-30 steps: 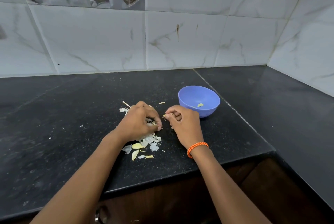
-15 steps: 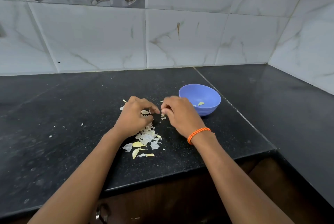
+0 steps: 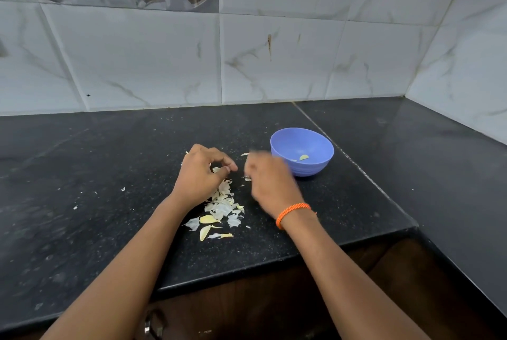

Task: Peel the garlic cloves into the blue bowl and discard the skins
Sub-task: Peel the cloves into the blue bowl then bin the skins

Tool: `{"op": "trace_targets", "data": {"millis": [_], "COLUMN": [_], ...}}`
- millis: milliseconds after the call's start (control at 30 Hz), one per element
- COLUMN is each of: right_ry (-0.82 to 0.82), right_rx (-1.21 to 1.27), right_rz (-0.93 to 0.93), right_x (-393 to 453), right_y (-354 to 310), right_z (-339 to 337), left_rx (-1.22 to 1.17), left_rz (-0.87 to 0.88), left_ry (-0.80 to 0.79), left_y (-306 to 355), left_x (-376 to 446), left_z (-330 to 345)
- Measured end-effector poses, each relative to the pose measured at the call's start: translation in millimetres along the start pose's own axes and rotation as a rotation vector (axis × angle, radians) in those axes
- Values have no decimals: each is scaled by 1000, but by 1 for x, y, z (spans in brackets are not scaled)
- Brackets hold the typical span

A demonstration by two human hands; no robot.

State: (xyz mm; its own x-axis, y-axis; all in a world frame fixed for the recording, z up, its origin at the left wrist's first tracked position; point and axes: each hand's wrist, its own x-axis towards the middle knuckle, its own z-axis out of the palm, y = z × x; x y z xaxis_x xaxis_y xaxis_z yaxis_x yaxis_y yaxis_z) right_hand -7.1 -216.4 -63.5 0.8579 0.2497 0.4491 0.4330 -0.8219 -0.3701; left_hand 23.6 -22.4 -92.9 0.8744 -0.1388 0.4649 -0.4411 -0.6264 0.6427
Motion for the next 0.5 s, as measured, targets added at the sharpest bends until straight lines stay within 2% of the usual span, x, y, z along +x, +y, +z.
{"op": "trace_targets", "data": {"millis": [67, 100, 200, 300, 400, 500], "right_ry": [-136, -129, 9, 88, 102, 112], "right_rx": [-5, 47, 416, 696, 802, 806], "right_rz": [62, 97, 212, 261, 267, 246], "right_x": [-5, -3, -4, -11, -13, -13], "right_y": [9, 15, 19, 15, 17, 17], "right_z": [8, 9, 4, 6, 8, 9], "left_rx": [-12, -33, -90, -64, -44, -78], "left_rz": [21, 38, 25, 7, -5, -54], "left_ry": [-29, -54, -132, -108, -48, -24], "left_y": [-1, -2, 4, 14, 19, 19], "left_x": [-1, -1, -3, -5, -7, -9], "left_z": [0, 0, -1, 0, 2, 1]}}
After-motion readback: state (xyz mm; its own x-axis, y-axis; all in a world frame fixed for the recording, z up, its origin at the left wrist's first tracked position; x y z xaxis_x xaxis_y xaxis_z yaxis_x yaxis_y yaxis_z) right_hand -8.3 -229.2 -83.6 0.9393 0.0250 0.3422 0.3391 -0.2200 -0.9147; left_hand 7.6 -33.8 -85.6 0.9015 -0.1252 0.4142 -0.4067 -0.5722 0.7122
